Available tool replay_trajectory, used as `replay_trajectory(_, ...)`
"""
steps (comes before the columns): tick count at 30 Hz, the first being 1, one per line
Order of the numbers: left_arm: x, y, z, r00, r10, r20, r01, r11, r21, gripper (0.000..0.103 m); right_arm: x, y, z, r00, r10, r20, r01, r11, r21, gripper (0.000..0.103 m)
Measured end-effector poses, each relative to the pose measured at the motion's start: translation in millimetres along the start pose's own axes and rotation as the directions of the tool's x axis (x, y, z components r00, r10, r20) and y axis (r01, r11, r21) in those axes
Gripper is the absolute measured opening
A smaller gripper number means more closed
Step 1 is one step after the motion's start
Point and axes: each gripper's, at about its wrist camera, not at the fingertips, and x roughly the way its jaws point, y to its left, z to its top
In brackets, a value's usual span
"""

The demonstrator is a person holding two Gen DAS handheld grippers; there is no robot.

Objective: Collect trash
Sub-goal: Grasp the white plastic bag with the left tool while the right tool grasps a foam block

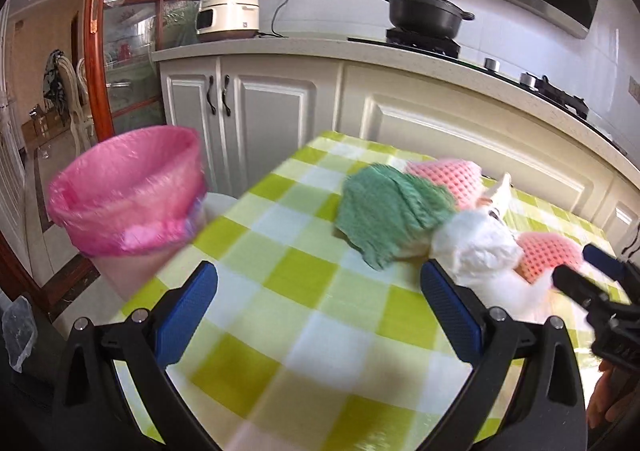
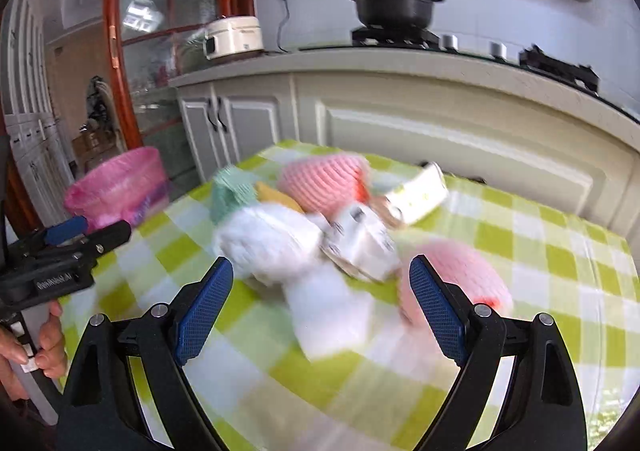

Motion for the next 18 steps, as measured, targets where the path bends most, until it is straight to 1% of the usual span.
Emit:
replay_trajectory(5,-9.3,-7.2,-10.1,1.0,0.011,0.022,-0.01,1.0,-0.01,0.098,13.8,-11.3,-18.8,0.998,-0.005,-0.055,0.007,1.0,0.027,0.085)
replay_trajectory(13,-7.8,-13.9,-16.0,1.0,0.004,-0.008,-0.004,1.0,0.003,0.098,50.1,-4.1,-22.3,0.991,0.008,-0.133,-0.003,0.999,0.042,0.084)
replay_trajectory(15,-5.8,-15.0,-16.1,1.0,0.004,-0.015,-0.004,1.0,0.01,0.098,57.2,0.1,-22.6,0.988,0.008,-0.152,-0.003,0.999,0.033,0.081)
replay_trajectory(16,-5.1,-15.5,-15.4,1.0,0.003,-0.018,-0.003,1.0,0.013,0.098,59.4,1.2,-22.2,0.987,0.006,-0.158,-0.002,1.0,0.028,0.077)
replay_trajectory(17,-4.7,-15.4,-15.5,1.0,0.003,-0.019,-0.003,1.0,0.014,0.098,62.1,0.9,-22.7,0.986,0.005,-0.167,-0.001,1.0,0.028,0.07)
replay_trajectory(18,-4.4,-15.4,-15.2,1.0,0.004,-0.019,-0.004,1.0,0.014,0.098,63.2,-1.0,-22.7,0.985,0.017,-0.171,-0.011,0.999,0.037,0.066)
